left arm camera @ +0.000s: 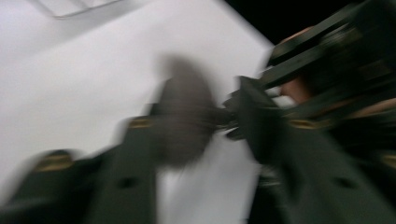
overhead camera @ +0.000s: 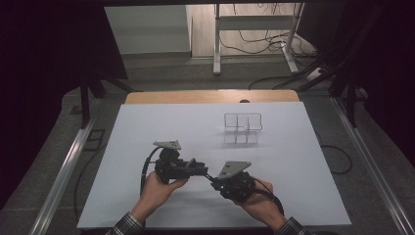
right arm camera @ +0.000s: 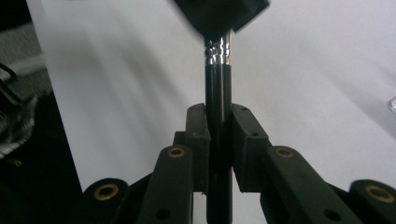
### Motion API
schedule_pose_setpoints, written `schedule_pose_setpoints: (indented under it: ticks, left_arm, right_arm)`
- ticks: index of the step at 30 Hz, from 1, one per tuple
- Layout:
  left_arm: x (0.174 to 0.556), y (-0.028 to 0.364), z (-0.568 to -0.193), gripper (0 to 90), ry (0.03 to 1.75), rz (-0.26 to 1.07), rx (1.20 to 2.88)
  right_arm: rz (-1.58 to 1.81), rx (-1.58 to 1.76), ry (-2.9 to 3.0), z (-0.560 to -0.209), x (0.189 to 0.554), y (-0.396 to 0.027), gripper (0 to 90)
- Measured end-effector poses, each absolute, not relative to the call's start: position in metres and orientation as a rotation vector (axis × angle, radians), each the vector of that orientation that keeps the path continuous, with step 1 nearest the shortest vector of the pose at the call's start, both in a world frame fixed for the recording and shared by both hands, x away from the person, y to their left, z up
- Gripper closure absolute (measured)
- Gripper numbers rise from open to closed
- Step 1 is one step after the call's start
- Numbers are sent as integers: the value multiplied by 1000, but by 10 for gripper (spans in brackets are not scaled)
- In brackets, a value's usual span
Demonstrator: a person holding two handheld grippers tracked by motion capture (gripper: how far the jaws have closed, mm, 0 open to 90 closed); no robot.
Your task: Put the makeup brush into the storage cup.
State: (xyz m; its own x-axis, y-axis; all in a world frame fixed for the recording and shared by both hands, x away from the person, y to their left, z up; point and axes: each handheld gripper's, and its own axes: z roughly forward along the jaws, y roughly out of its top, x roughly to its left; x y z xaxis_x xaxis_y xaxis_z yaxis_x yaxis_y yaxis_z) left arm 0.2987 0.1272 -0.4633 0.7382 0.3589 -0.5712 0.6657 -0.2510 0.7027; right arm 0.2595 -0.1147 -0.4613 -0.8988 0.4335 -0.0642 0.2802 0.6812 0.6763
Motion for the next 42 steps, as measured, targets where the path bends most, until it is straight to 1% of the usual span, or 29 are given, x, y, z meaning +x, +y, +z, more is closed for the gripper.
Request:
schedule_pose_setpoints:
  ticks: [4,5,6,7,8,9,11,12,14,15,20,22,23,24,25,26,27,28,30,31,32,33,34,35,38,39,40,41,42]
  left_arm:
    - [297,127,-459,762,769,-376,1874]
    - [296,127,-459,766,770,-369,1881]
    - [295,127,-458,766,772,-346,1891]
    - [295,127,-457,766,774,-333,1903]
    - [295,127,-457,766,776,-323,1908]
    - [294,127,-456,766,779,-301,1927]
    - [294,126,-455,766,789,-275,1942]
    - [294,126,-455,766,789,-275,1942]
    - [292,125,-453,765,790,-248,1966]
    - [292,124,-453,765,788,-237,1977]
    - [287,117,-449,765,788,-166,2043]
    - [285,114,-447,765,782,-139,2070]
    - [284,112,-447,765,779,-129,2080]
    - [283,110,-446,765,775,-115,2097]
    - [282,107,-446,765,772,-92,2117]
    - [282,107,-446,765,772,-92,2117]
    - [281,105,-446,765,768,-82,2136]
    - [281,105,-446,765,768,-82,2136]
    - [281,103,-446,765,769,-87,2137]
    - [281,102,-446,764,762,-89,2142]
    - [281,102,-446,764,762,-89,2142]
    - [281,102,-447,764,759,-104,2137]
    - [281,102,-447,764,759,-104,2137]
    - [281,103,-447,762,754,-109,2131]
    - [282,104,-448,739,752,-119,2111]
    - [283,105,-449,628,751,-118,2094]
    - [283,106,-449,628,755,-112,2086]
    - [284,107,-449,541,755,-103,2080]
    - [283,109,-448,508,758,-86,2082]
  right_arm:
    - [1010,580,2682,-463,259,-111,766]
    - [1022,615,2692,-462,261,-112,707]
    - [1022,615,2692,-462,261,-112,707]
    - [1035,630,2695,-461,262,-113,632]
    - [1043,643,2692,-461,264,-115,530]
    - [1053,652,2702,-460,266,-118,396]
    - [1078,671,2714,-460,270,-120,273]
    - [1078,671,2714,-460,270,-120,273]
    - [1085,702,2734,-462,273,-121,150]
    - [1081,706,2735,-464,274,-120,62]
    - [1022,697,2739,-466,272,-113,26]
    - [984,673,2733,-465,269,-107,106]
    - [984,673,2733,-465,269,-107,106]
    - [976,657,2724,-464,268,-105,160]
    - [962,630,2722,-463,266,-101,297]
    - [962,630,2722,-463,266,-101,297]
    - [941,605,2742,-463,266,-98,424]
    - [941,605,2742,-463,266,-98,424]
    - [922,589,2751,-464,266,-96,512]
    - [909,572,2744,-465,267,-95,616]
    - [909,572,2744,-465,267,-95,616]
    - [912,560,2742,-465,266,-94,715]
    - [912,560,2742,-465,266,-94,715]
    - [907,531,2734,-465,266,-93,779]
    - [907,528,2738,-464,265,-93,787]
    - [921,531,2743,-463,266,-94,789]
    - [921,531,2743,-463,266,-94,789]
    - [932,538,2746,-463,267,-95,789]
    - [942,555,2750,-463,268,-96,789]
